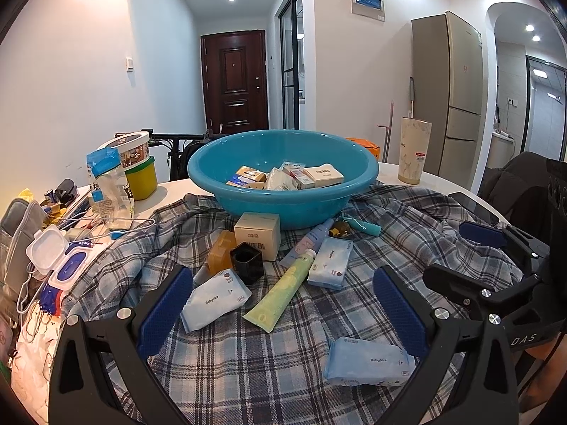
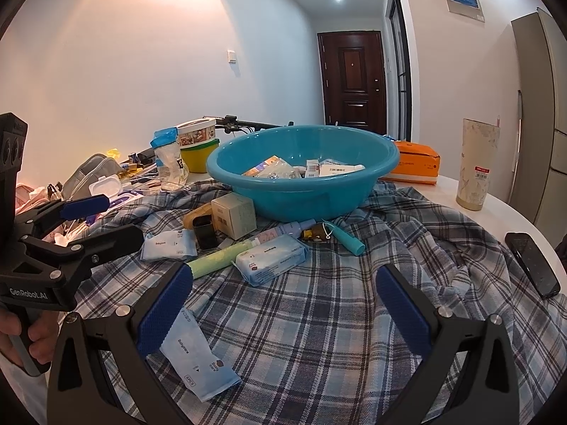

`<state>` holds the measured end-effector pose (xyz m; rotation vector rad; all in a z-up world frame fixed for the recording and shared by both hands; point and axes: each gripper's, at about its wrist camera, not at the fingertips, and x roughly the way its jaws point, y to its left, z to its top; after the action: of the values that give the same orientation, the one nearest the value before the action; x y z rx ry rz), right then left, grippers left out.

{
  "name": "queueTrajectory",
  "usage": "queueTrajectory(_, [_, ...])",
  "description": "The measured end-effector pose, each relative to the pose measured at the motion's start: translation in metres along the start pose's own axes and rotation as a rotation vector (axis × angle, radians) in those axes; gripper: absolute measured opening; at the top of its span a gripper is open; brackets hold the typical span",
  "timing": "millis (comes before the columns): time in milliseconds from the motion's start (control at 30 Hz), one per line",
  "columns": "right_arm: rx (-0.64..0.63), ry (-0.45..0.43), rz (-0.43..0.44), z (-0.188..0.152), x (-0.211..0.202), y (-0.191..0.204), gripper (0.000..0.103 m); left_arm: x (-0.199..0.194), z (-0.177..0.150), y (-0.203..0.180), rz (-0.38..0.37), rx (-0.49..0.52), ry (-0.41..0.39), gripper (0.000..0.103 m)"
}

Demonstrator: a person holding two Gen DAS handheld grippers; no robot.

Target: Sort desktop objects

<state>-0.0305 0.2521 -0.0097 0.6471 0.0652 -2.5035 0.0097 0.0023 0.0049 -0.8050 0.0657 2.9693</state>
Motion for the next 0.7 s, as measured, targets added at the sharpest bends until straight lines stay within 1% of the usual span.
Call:
queueTrajectory(633, [-0.05,0.01,0.022,-0.0009,-0.0004,0.0082,0.103,0.0009,-0.0001,0.0051,0.009,-0.007,0.0,0.103])
queueTrajectory(700, [-0.06,0.017,0.033,-0.0021,-0.0001,0.0095,0.103,0.0,-0.0003,0.0065,0.029,0.004,-0.007,0.103])
